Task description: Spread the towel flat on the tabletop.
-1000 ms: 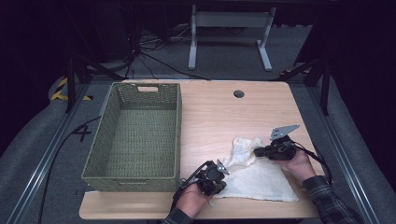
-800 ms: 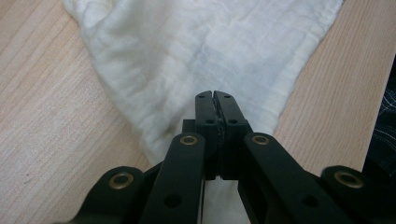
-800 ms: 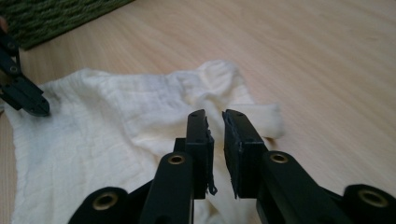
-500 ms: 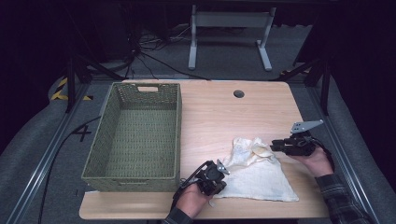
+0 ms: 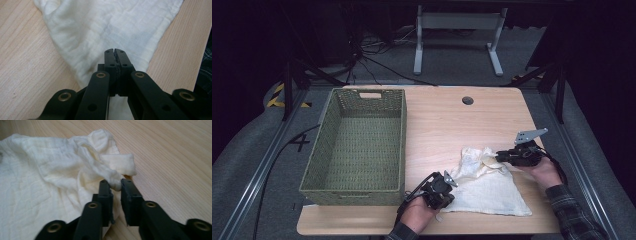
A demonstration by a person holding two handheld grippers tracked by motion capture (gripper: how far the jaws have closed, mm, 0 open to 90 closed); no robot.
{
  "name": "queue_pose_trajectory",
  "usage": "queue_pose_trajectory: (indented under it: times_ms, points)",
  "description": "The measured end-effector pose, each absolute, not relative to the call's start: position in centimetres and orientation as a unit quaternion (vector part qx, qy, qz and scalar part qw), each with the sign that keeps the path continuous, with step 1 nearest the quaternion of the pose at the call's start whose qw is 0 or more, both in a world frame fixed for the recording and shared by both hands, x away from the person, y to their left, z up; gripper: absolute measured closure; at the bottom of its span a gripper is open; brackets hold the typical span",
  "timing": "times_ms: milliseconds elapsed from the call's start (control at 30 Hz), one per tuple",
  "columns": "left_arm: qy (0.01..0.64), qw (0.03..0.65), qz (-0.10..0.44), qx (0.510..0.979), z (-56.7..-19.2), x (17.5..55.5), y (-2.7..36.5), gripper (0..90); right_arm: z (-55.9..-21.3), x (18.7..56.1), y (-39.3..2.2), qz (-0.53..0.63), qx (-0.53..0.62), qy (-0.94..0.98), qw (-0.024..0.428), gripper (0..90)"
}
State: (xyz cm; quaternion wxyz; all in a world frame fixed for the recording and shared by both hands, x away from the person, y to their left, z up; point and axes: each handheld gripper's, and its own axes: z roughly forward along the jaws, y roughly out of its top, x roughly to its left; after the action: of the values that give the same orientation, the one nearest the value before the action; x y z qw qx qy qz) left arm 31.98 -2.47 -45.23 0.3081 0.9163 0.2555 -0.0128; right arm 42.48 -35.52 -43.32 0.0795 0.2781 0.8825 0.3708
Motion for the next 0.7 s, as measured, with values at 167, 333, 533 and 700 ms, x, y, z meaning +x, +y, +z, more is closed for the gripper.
queue_pose_trajectory:
  times_ms: [167,333,533,700]
  points:
    - [0.256,0.307,-0.014,0.916,-45.2,32.0,-2.4,89.2,-42.5,42.6,-36.6,0.38,0.296,0.872,0.093,85.2]
    - [0.256,0.307,-0.013,0.917,-45.2,32.0,-2.4,89.1,-41.3,42.7,-38.8,0.393,0.326,0.852,0.111,85.5]
    - [0.257,0.307,-0.014,0.916,-45.2,32.0,-2.4,89.2,-40.3,42.9,-41.2,0.395,0.36,0.834,0.139,85.7]
    - [0.256,0.308,-0.013,0.916,-45.2,32.0,-2.4,89.2,-39.8,43.2,-43.2,0.375,0.395,0.822,0.168,86.1]
